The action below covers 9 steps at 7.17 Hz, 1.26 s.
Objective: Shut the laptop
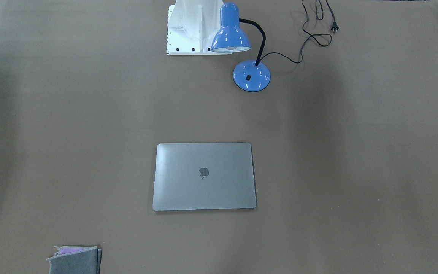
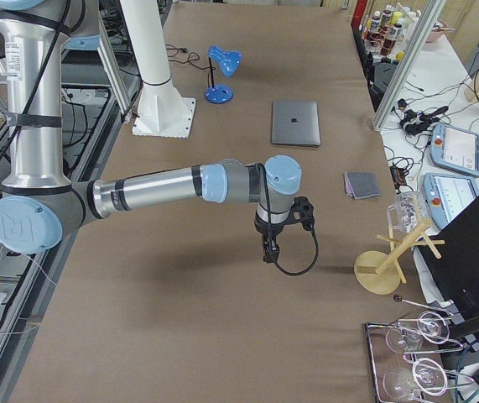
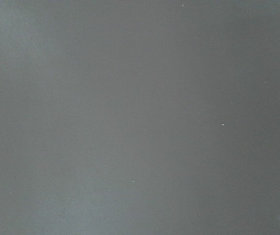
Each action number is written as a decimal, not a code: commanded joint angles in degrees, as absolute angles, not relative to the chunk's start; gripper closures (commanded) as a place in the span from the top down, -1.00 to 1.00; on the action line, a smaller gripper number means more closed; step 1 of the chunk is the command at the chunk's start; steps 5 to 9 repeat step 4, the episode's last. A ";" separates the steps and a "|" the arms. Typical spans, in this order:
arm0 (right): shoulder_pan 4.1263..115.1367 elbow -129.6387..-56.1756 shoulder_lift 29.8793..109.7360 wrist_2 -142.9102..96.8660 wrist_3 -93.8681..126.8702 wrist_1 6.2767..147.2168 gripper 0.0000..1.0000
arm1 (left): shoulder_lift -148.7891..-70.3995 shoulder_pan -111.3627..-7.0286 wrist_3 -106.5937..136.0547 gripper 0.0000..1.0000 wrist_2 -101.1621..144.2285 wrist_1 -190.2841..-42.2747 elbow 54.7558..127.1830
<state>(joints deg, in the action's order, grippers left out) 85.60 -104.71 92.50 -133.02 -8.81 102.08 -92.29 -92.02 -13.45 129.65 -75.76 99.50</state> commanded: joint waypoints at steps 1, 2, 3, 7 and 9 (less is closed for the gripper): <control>85.61 -104.24 92.55 -132.80 -8.88 102.04 1.00 | -92.20 -92.37 -13.45 0.97 129.64 -75.76 100.37; 85.61 -104.50 92.72 -132.98 -8.79 101.95 1.00 | -92.20 -92.46 -13.45 0.97 129.46 -75.76 100.28; 85.61 -104.68 92.55 -132.98 -8.79 102.04 1.00 | -92.55 -93.24 -13.45 0.96 129.29 -75.76 100.28; 85.52 -104.85 92.20 -132.98 -8.79 101.95 1.00 | -92.81 -93.95 -13.36 0.96 129.37 -75.76 100.37; 85.52 -104.85 92.20 -132.98 -8.79 101.95 1.00 | -92.81 -93.95 -13.36 0.96 129.37 -75.76 100.37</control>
